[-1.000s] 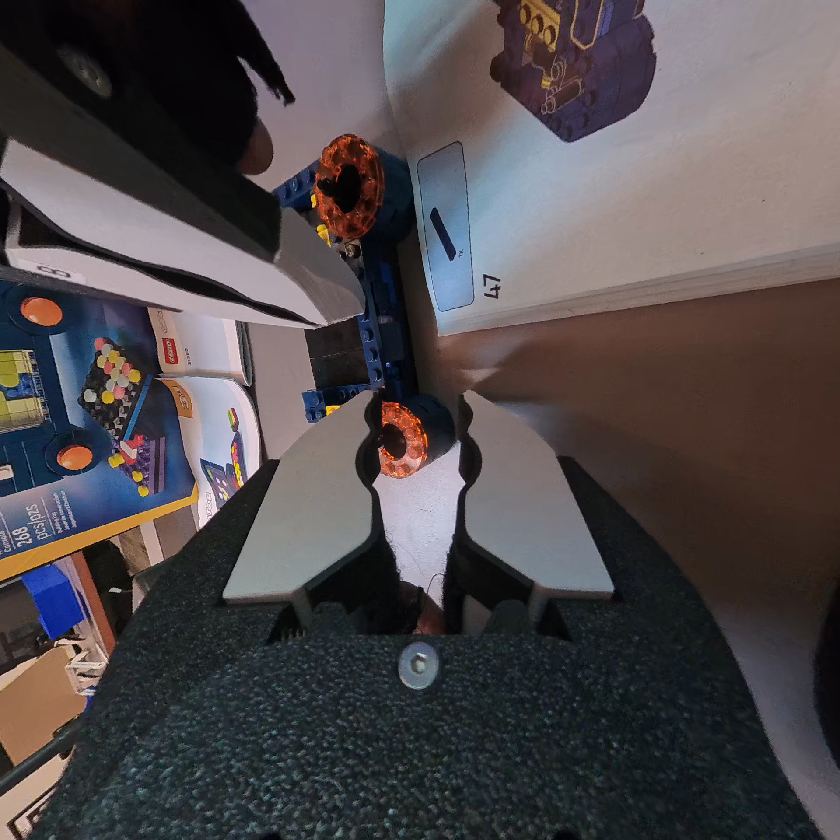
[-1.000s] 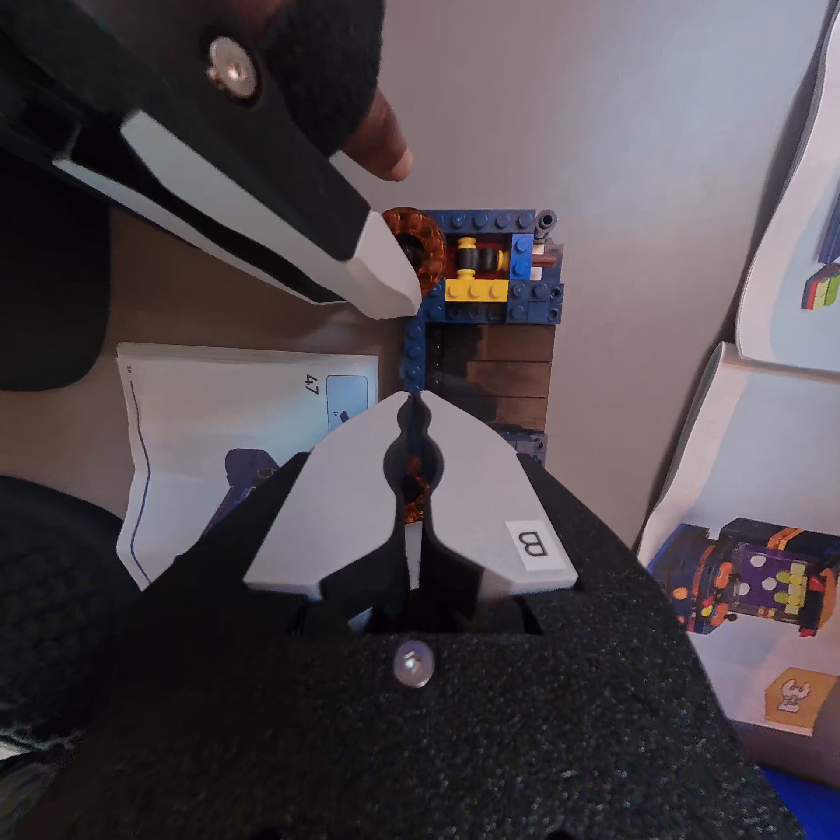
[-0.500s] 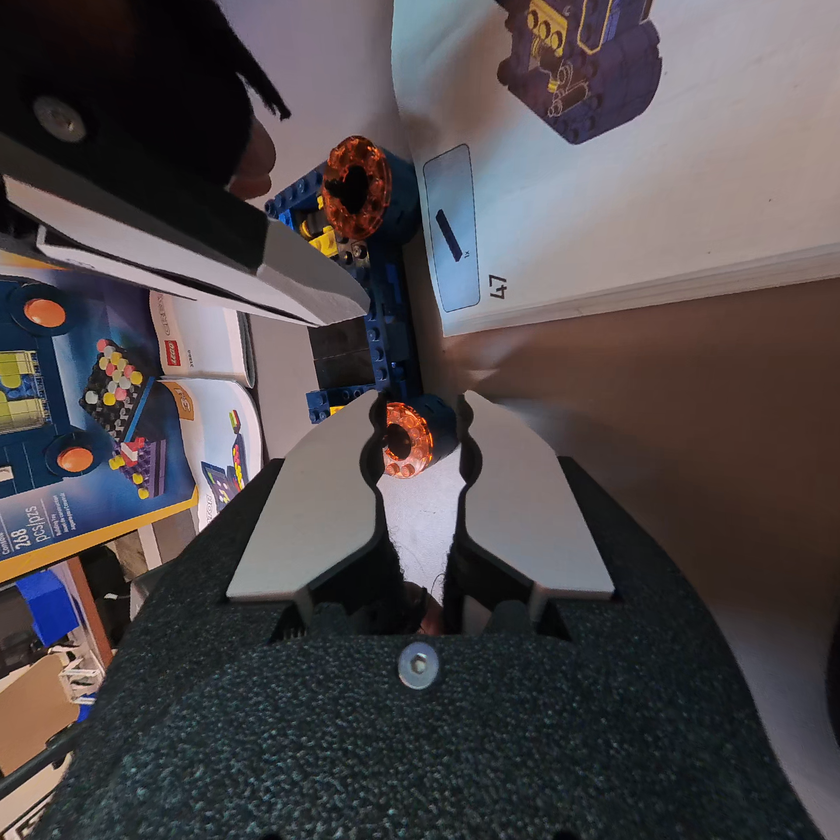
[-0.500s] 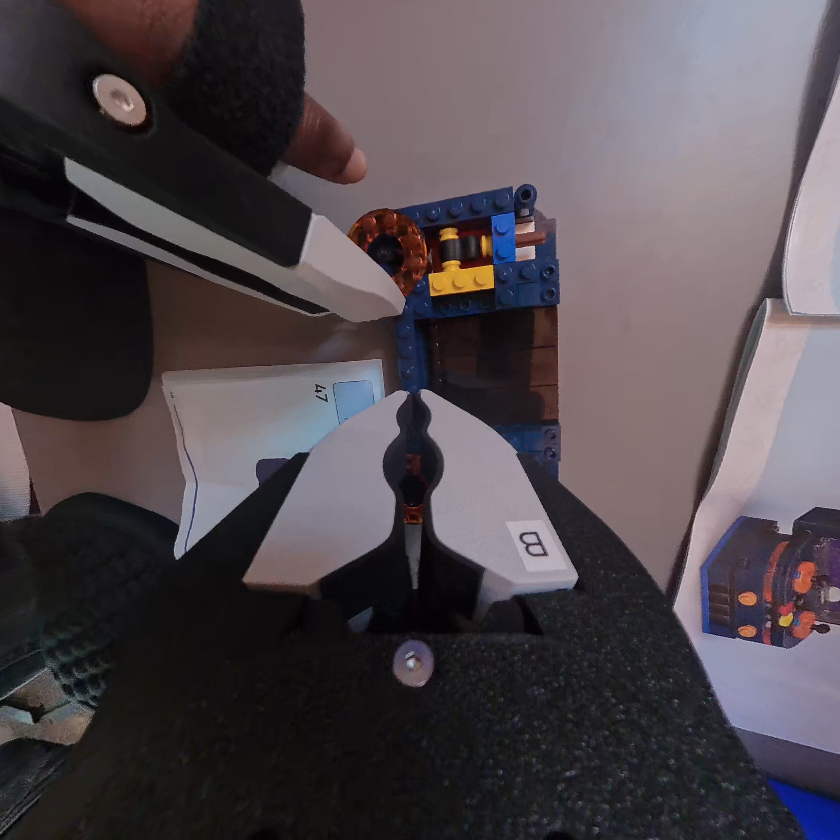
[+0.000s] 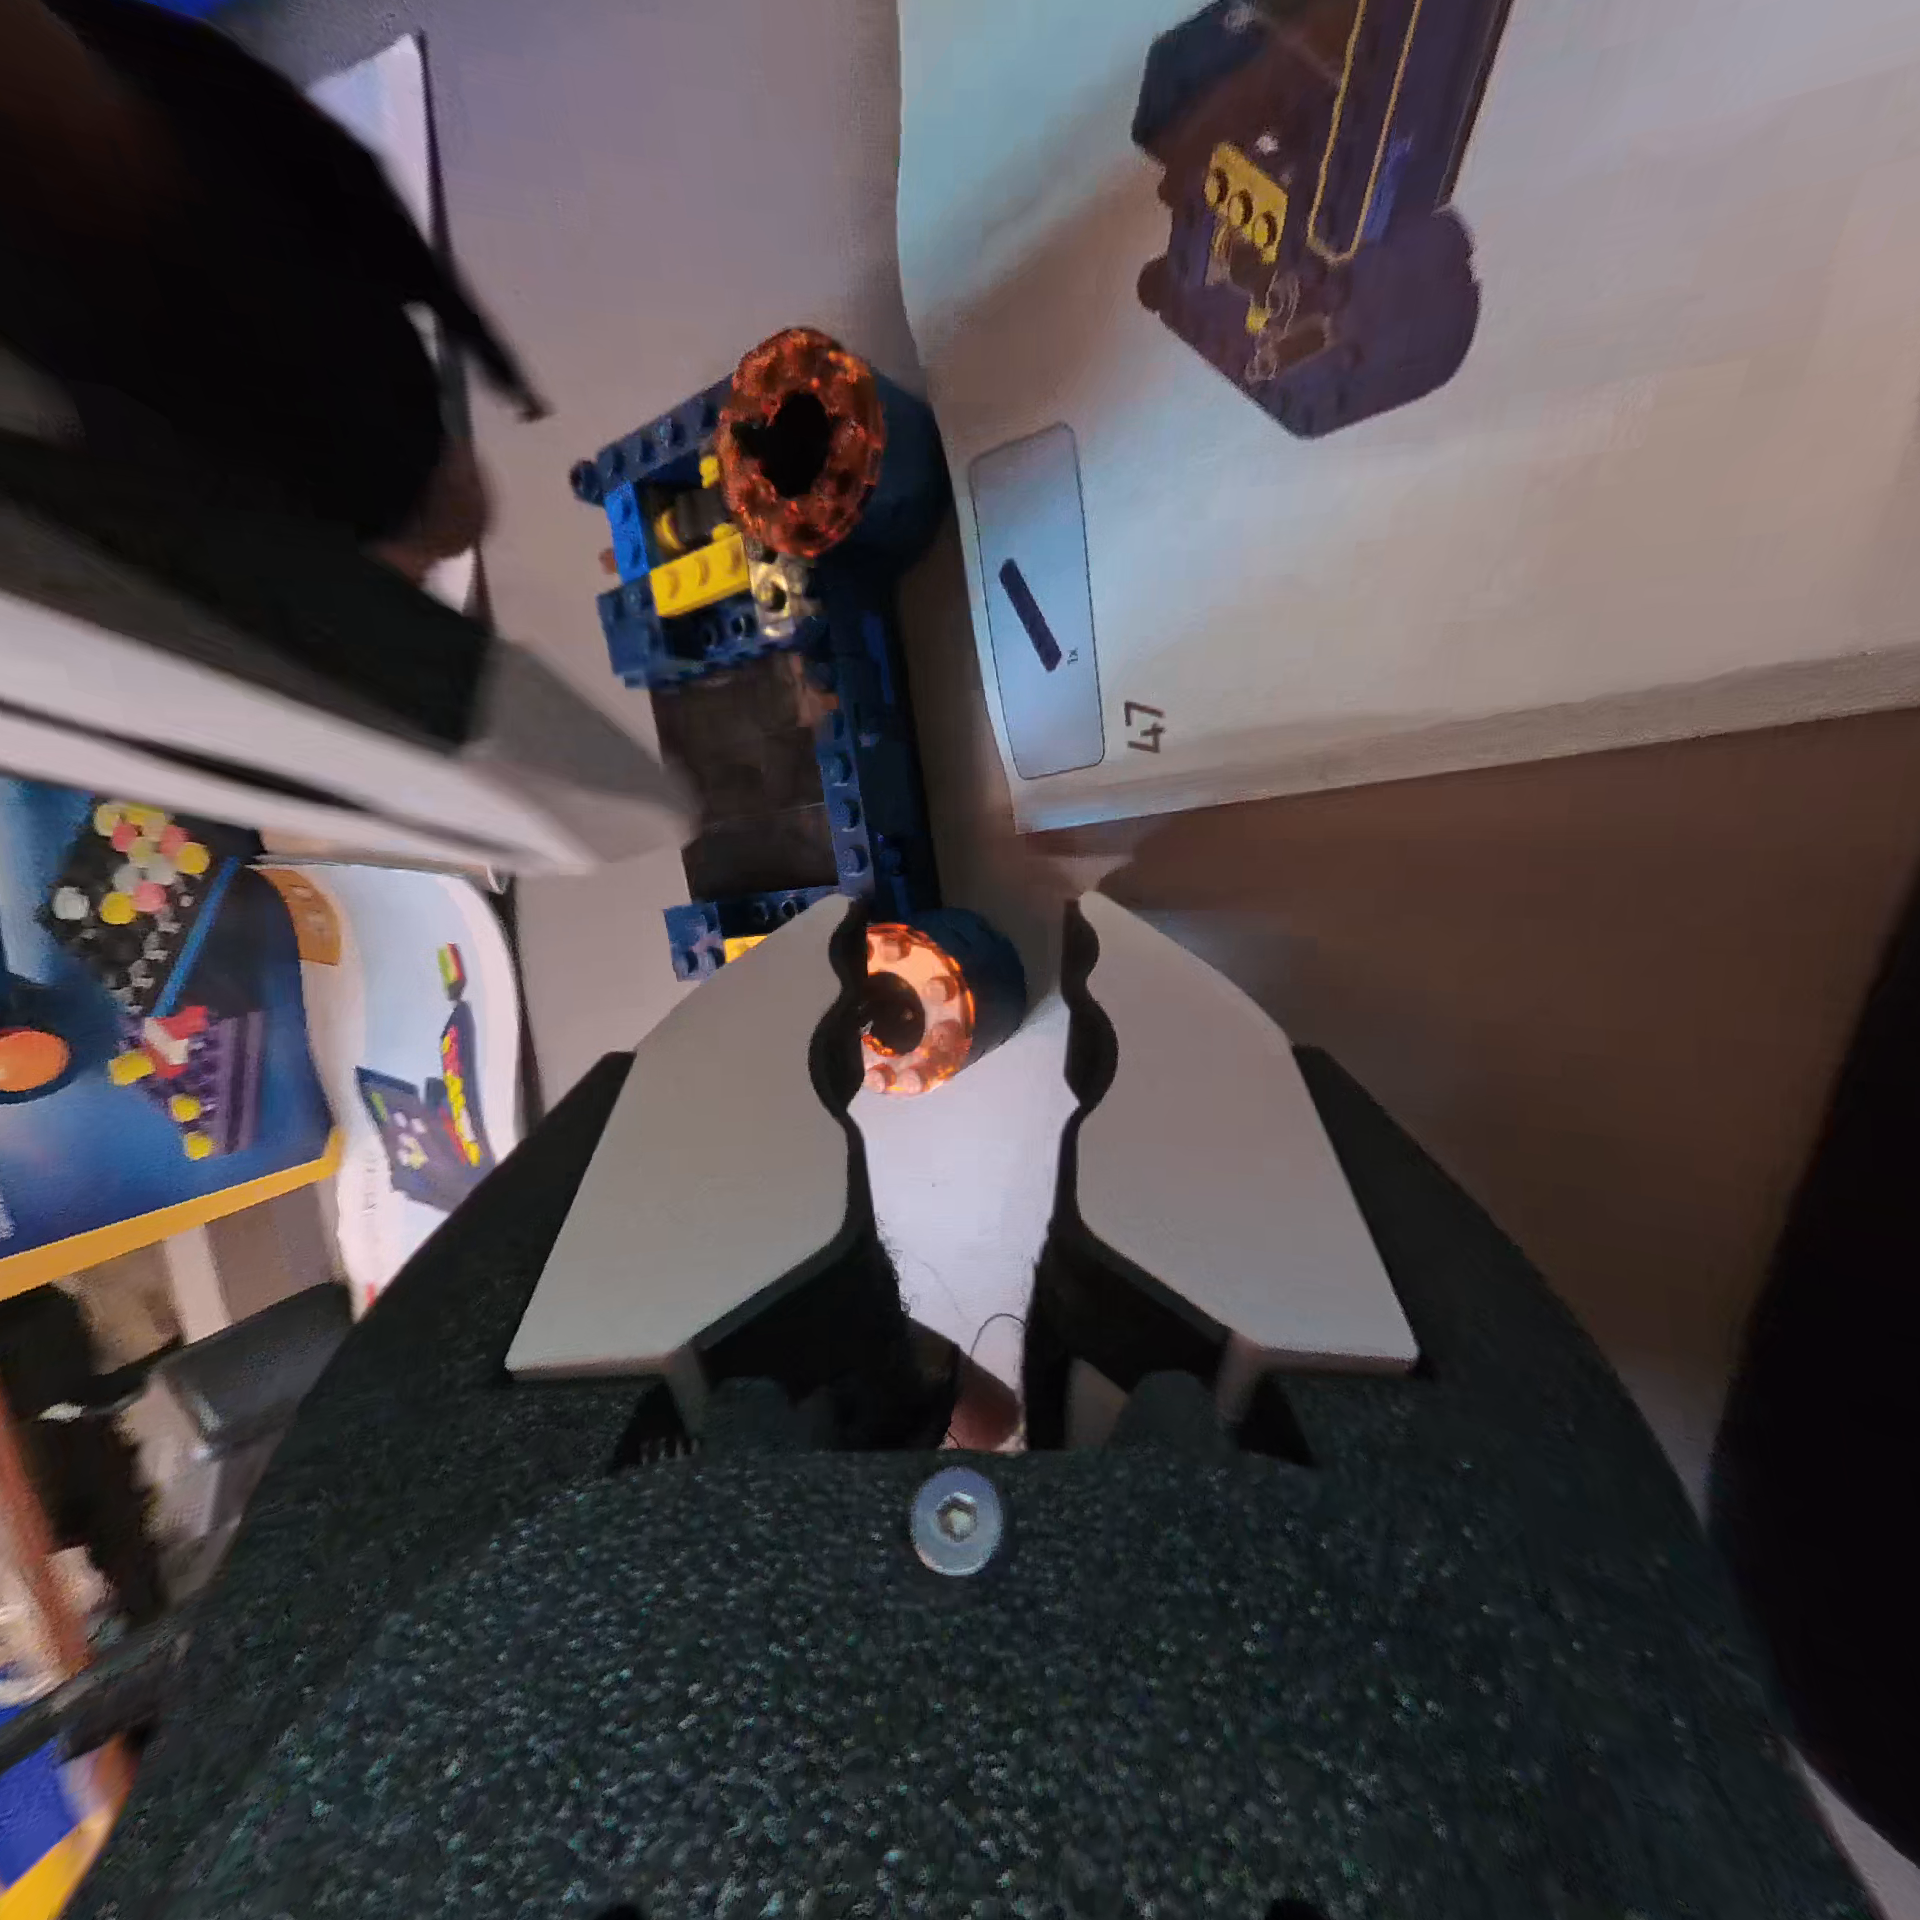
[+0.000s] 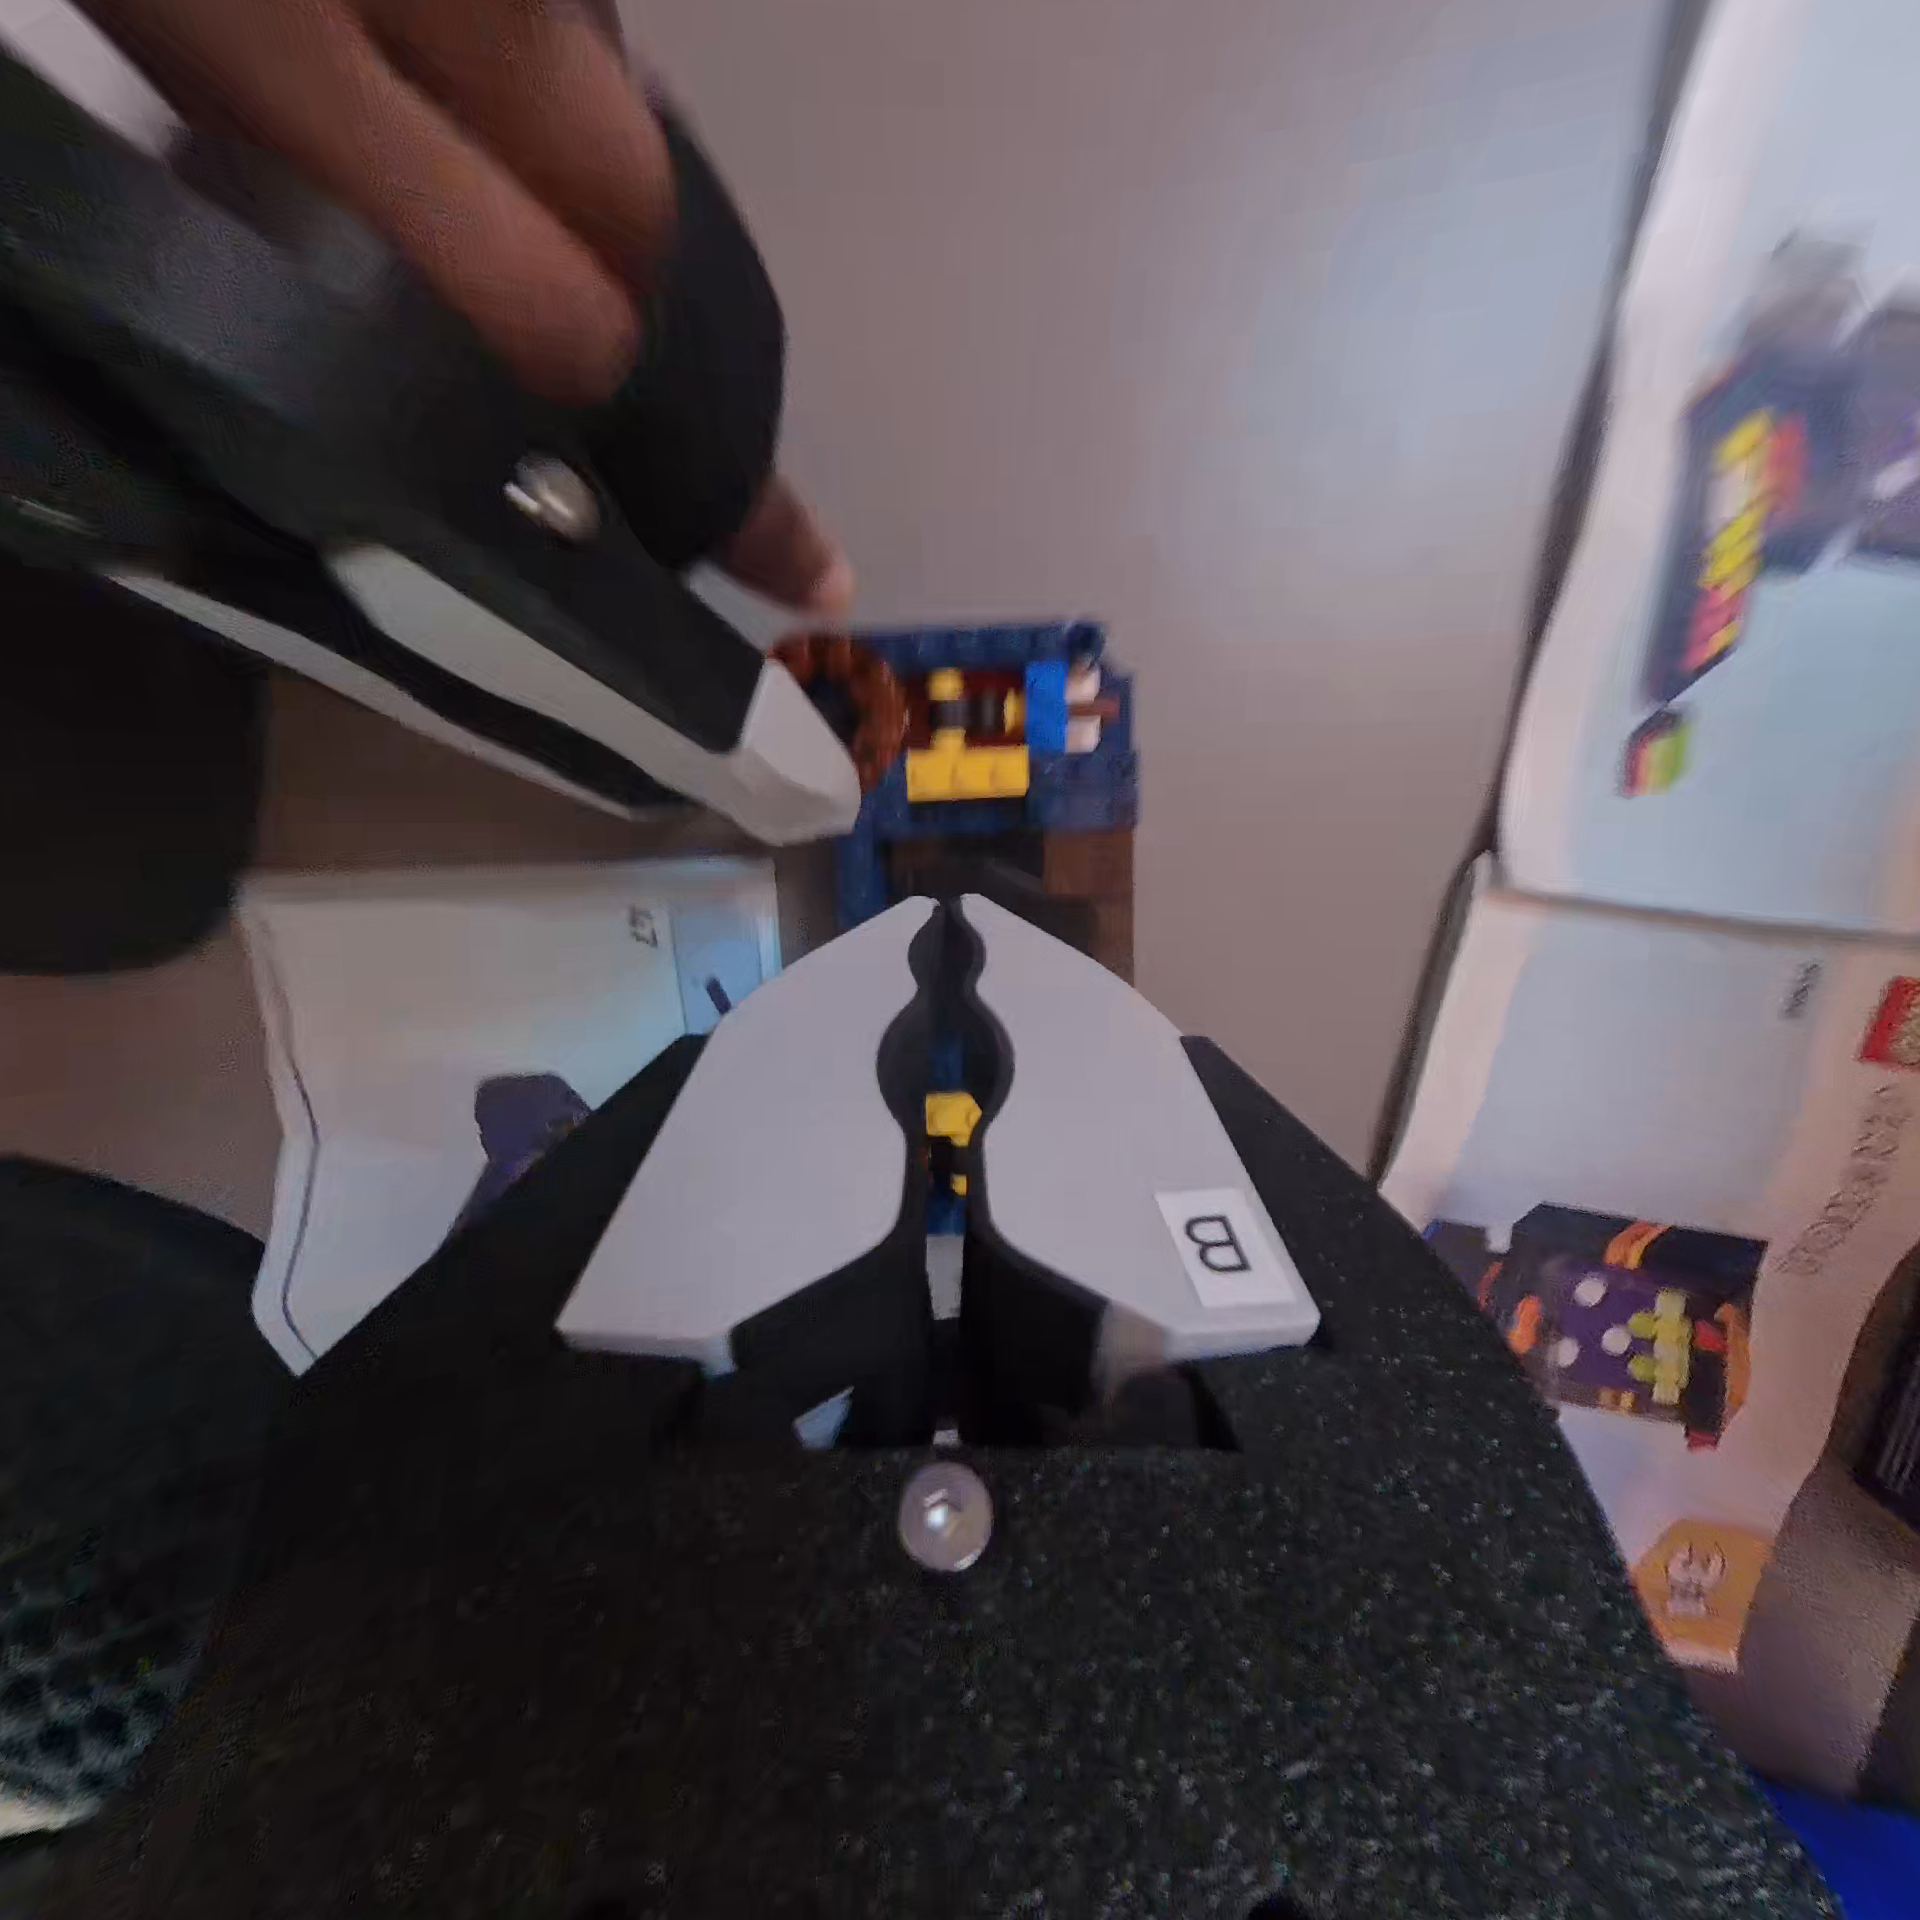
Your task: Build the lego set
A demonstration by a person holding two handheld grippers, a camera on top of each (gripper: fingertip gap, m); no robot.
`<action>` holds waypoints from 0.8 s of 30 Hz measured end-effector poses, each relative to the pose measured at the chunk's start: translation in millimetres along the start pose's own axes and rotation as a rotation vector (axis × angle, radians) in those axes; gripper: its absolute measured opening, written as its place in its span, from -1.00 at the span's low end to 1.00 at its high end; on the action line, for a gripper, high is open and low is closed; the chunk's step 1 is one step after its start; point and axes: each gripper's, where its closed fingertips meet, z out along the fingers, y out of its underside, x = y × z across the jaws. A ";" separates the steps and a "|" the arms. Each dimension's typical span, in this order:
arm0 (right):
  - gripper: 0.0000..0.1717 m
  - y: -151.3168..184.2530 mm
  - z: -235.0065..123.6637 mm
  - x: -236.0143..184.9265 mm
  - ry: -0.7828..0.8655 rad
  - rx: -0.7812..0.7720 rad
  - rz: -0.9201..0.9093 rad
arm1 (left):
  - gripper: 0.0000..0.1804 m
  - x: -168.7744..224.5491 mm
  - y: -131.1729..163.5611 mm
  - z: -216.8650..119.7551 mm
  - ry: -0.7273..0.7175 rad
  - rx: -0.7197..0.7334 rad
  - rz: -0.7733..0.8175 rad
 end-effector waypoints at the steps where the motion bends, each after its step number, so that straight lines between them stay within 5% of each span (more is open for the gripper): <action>1: -1.00 -7.9 -10.2 3.3 0.011 0.073 -0.003 | -0.65 -0.3 -2.4 -0.2 0.000 0.028 -0.016; 5: -1.00 -4.2 -34.2 8.9 0.002 0.187 0.048 | -0.51 -0.9 -9.4 -3.5 0.009 0.104 -0.058; 8: -0.87 11.2 -34.5 -3.8 -0.028 0.194 0.058 | -0.59 -16.6 -22.0 -25.8 -0.059 0.276 -0.149; 13: -1.00 30.5 -28.7 -14.2 0.004 0.218 0.073 | -0.76 -31.3 -22.3 -49.9 -0.132 0.454 -0.321; 24: -1.00 30.5 8.6 -22.1 0.033 0.149 -0.008 | -0.78 -10.8 -24.9 -19.4 -0.084 0.470 -0.376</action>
